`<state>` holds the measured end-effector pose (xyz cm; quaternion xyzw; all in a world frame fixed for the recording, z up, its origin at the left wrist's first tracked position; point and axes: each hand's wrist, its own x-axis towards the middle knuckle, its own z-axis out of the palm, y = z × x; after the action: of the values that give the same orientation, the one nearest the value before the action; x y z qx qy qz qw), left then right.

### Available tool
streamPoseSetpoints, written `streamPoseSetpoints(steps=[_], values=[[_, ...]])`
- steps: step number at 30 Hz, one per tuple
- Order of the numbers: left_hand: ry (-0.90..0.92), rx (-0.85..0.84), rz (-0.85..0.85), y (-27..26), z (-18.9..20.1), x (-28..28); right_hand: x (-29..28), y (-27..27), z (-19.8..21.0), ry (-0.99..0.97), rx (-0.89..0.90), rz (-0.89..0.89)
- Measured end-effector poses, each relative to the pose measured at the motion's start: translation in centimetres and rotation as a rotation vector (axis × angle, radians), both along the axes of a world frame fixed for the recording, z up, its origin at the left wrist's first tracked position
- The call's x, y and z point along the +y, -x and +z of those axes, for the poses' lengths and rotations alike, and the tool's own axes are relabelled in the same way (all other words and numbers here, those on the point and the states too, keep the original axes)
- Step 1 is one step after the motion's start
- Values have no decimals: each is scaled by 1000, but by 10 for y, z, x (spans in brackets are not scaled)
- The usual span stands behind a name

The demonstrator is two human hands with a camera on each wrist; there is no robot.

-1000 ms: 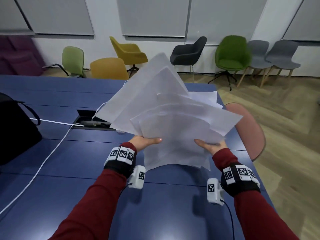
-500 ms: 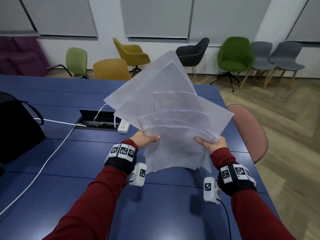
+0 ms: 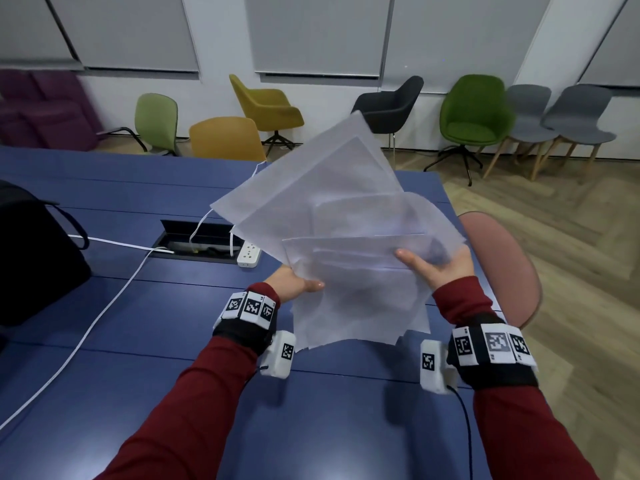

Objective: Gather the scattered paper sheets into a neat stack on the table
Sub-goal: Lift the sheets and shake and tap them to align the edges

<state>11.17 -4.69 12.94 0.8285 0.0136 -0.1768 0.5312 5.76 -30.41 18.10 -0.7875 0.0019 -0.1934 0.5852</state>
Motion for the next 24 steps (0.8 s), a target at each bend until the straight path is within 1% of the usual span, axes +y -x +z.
streamPoseSetpoints(steps=[2,4,8,10,12,13,16,19,20,22,24], values=[[-1,-3,17,0,0,0,3,-2,8,-142,-46,51],[59,-6,24,1,-1,-1,6,-4,12,-216,-79,42],[210,-28,43,1,-8,-2,1,-7,1,-335,-81,-106],[242,-37,53,1,-10,-2,0,-6,-6,-411,-74,-171],[244,-44,77,0,-13,-2,-4,-6,-18,-475,-29,-179],[242,-48,87,0,-14,-2,-10,-6,-28,-470,2,-134],[259,-49,165,0,-18,-3,-15,-11,-46,-358,135,-9],[289,-102,278,0,-15,-5,-17,-11,-51,-391,223,138],[310,-128,305,-1,-14,-6,-21,-11,-55,-350,243,196],[348,-168,338,-2,-8,-7,-22,-7,-60,-202,283,227],[391,-176,338,-2,-2,-6,-25,-4,-64,-88,283,180]])
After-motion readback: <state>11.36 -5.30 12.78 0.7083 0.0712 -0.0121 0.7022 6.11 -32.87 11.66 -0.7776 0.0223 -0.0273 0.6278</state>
